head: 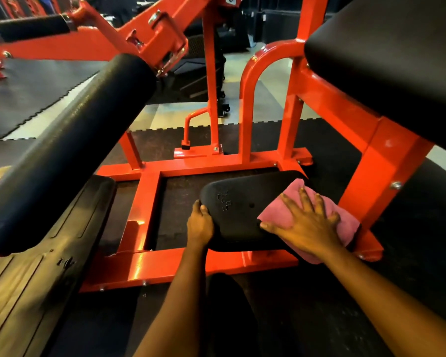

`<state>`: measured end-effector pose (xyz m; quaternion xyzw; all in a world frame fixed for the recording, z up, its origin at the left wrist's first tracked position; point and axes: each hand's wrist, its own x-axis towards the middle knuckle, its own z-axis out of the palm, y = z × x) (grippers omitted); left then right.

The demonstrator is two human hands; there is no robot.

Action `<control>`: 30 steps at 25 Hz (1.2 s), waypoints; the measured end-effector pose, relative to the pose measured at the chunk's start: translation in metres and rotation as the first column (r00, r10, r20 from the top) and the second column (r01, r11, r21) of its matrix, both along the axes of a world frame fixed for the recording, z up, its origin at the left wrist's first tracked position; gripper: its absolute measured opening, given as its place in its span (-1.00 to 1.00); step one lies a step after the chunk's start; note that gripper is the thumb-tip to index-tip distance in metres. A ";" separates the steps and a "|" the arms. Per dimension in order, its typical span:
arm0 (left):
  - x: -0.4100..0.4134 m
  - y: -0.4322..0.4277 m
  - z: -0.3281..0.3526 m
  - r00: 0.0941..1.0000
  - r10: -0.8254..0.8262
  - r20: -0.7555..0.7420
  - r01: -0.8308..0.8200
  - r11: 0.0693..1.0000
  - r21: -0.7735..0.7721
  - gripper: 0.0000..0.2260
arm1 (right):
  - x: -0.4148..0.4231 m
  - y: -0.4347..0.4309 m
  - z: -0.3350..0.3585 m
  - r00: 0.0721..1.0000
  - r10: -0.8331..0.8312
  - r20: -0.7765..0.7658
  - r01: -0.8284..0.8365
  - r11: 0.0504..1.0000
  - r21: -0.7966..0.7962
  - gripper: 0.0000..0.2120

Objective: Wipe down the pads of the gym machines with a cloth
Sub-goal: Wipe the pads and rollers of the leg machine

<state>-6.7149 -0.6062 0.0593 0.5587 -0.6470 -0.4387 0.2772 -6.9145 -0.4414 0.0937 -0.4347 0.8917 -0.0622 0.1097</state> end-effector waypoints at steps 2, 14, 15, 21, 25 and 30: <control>0.001 -0.005 0.002 1.000 0.007 0.004 -0.007 0.999 0.034 -0.63 | 0.000 0.002 -0.005 0.999 -0.023 -0.046 0.024 1.000 0.007 0.06; -0.021 -0.016 0.018 0.992 0.016 0.123 -0.026 0.996 0.084 -0.53 | -0.018 -0.004 0.004 0.985 -0.094 0.143 0.083 0.993 0.081 0.04; -0.021 -0.016 0.016 0.993 0.019 0.119 -0.029 0.996 0.082 -0.54 | -0.015 0.000 0.004 0.987 -0.089 0.135 0.077 0.992 0.097 0.08; -0.022 -0.017 0.014 0.992 0.040 0.116 -0.045 0.998 0.042 -0.54 | -0.012 -0.030 -0.019 0.939 -0.268 -0.216 0.239 0.959 -0.154 -0.45; -0.021 -0.016 0.014 0.993 0.053 0.110 -0.056 0.998 0.028 -0.56 | -0.054 -0.075 0.002 0.907 -0.422 0.000 0.410 0.882 -0.231 -0.64; -0.021 -0.014 0.016 0.994 0.062 0.091 -0.064 0.998 0.026 -0.56 | -0.042 -0.034 0.003 0.958 -0.248 0.146 0.258 0.965 -0.047 -0.07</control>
